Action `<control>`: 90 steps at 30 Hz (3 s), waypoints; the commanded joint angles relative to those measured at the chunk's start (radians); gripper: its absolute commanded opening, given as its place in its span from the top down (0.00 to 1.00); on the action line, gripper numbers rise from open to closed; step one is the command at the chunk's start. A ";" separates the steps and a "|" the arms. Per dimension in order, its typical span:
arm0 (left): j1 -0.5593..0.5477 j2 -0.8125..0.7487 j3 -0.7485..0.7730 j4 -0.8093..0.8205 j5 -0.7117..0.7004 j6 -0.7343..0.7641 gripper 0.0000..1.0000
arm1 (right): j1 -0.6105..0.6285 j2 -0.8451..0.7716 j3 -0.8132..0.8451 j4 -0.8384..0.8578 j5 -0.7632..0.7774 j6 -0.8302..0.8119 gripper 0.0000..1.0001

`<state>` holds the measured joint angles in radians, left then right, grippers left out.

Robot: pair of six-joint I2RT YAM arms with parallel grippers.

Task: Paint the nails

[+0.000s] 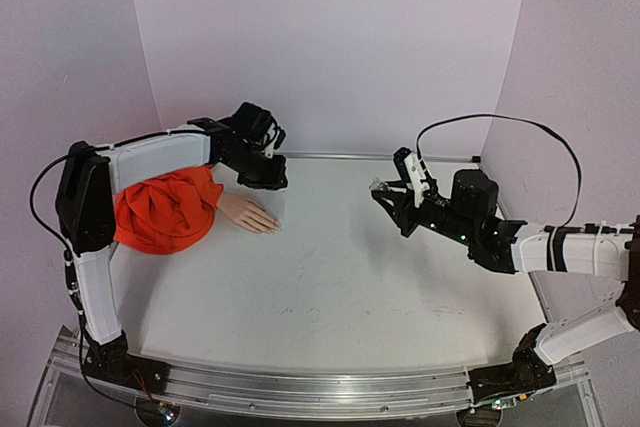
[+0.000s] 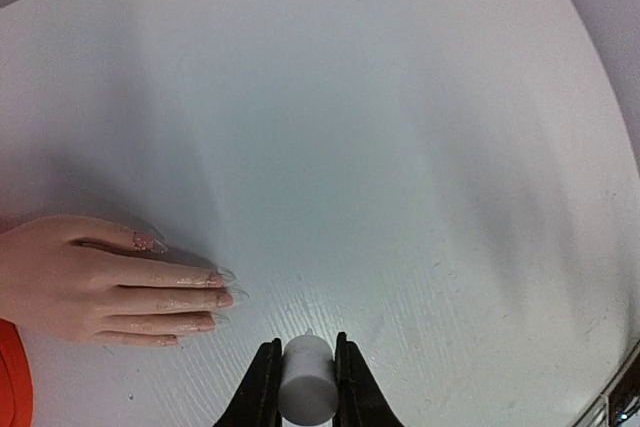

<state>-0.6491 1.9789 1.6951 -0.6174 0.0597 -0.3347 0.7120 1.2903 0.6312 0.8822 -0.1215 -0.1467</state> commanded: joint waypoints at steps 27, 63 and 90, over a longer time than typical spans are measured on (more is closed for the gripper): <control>-0.131 -0.801 -0.409 0.019 0.366 0.034 1.00 | 0.295 0.122 0.199 0.031 -0.152 0.322 1.00; -0.155 -0.836 -0.439 0.010 0.356 0.026 1.00 | 0.408 0.358 0.391 0.163 -0.060 0.268 1.00; -0.171 -0.806 -0.441 -0.037 0.330 0.029 1.00 | 0.418 0.373 0.419 0.171 -0.064 0.232 1.00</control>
<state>-0.8120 1.1576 1.2404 -0.6392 0.3969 -0.3134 1.1202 1.6638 0.9798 0.9646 -0.1696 0.1093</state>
